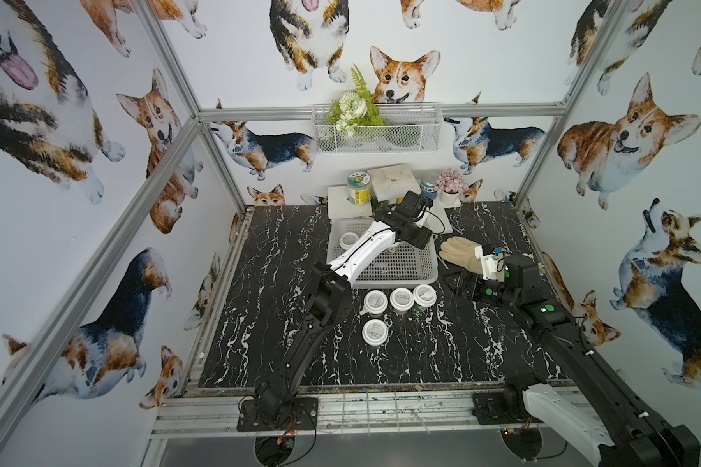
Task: Put the yogurt in the basket
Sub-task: Place the yogurt in the basket.
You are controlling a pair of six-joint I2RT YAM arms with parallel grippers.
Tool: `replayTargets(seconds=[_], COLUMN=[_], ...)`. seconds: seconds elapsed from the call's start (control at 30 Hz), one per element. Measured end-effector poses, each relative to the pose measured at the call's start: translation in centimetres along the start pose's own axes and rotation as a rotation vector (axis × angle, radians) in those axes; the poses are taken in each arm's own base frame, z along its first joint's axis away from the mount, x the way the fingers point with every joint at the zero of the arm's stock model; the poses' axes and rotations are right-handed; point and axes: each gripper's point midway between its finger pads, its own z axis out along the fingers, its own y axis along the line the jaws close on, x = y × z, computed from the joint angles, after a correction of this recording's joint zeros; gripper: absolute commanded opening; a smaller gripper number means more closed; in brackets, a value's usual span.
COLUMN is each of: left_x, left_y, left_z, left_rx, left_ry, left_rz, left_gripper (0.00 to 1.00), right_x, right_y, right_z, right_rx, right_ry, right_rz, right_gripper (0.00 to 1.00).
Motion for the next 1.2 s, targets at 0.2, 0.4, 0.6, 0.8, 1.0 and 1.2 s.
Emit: replayTargets(seconds=[0.2, 0.4, 0.6, 0.8, 1.0, 1.2], left_x=[0.1, 0.7, 0.4, 0.3, 0.4, 0.4], left_y=[1.3, 1.6, 1.9, 1.9, 1.8, 1.7], left_z=[1.0, 2.2, 2.5, 2.6, 2.8, 2.9], left_rx=[-0.015, -0.015, -0.016, -0.015, -0.012, -0.011], left_ry=[-0.007, 0.003, -0.009, -0.012, -0.010, -0.009], left_rz=[-0.020, -0.034, -0.042, -0.041, -0.040, -0.038], left_gripper=[0.60, 0.61, 0.66, 0.70, 0.76, 0.95], right_x=[0.3, 0.6, 0.4, 0.3, 0.3, 0.3], right_y=[-0.4, -0.4, -0.2, 0.0, 0.1, 0.2], right_z=[0.6, 0.8, 0.9, 0.9, 0.8, 0.8], right_rx=[0.000, -0.007, -0.018, -0.027, -0.032, -0.035], right_ry=[0.014, 0.027, 0.028, 0.026, 0.024, 0.027], right_rz=[0.007, 0.012, 0.010, 0.008, 0.006, 0.004], right_gripper=[0.99, 1.00, 1.00, 0.99, 1.00, 1.00])
